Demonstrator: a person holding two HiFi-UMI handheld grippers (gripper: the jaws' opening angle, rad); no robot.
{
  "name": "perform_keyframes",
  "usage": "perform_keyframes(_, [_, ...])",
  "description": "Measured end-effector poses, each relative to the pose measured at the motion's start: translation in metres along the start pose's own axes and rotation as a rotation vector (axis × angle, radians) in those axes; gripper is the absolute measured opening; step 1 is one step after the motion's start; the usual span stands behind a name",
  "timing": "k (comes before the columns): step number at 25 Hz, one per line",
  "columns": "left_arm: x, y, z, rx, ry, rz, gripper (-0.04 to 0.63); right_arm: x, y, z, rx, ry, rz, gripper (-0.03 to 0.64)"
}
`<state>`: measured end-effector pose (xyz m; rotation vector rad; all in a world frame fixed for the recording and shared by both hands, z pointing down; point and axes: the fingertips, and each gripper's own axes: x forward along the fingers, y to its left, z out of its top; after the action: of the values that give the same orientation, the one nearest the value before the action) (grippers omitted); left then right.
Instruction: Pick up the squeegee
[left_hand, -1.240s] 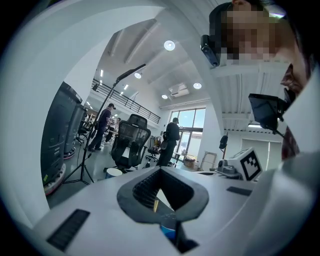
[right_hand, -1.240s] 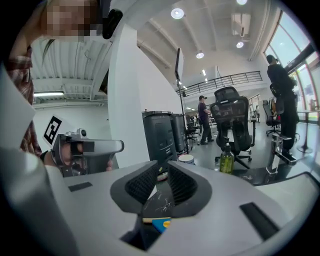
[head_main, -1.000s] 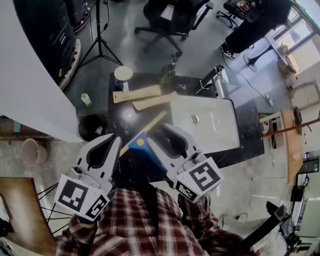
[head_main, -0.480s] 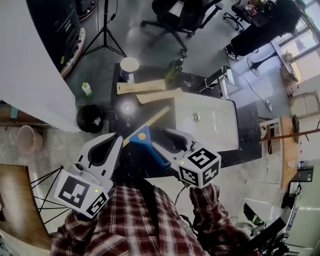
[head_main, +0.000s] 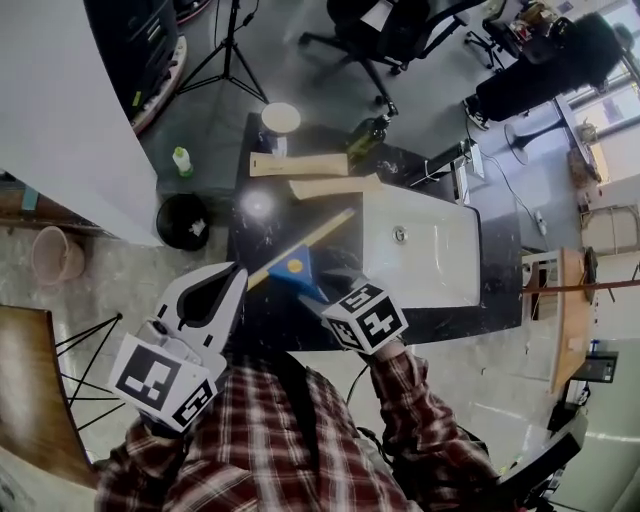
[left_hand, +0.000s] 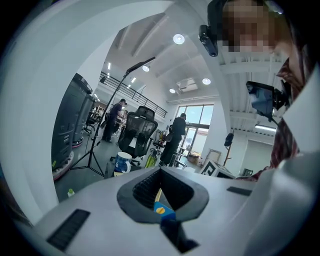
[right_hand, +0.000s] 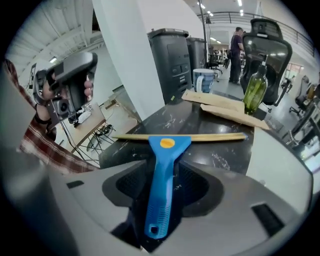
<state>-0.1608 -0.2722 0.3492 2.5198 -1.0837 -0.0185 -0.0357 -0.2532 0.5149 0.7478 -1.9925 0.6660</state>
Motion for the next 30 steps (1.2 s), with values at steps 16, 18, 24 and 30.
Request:
perform_keyframes(16, [-0.011, 0.017, -0.011, -0.028, 0.017, 0.04, 0.008, 0.024, -0.008, -0.013, 0.004, 0.076, -0.058, 0.14])
perform_keyframes(18, [-0.012, 0.017, -0.01, -0.025, 0.014, 0.041, 0.008, 0.024, -0.006, -0.014, 0.013, 0.075, -0.065, 0.14])
perform_keyframes(24, [-0.014, 0.017, -0.006, -0.014, 0.01, 0.048, 0.008, 0.016, 0.004, -0.009, 0.072, 0.005, -0.061, 0.14])
perform_keyframes(30, [-0.013, 0.015, 0.001, 0.002, 0.006, 0.04, 0.008, -0.015, -0.004, 0.016, 0.176, -0.182, -0.079, 0.14])
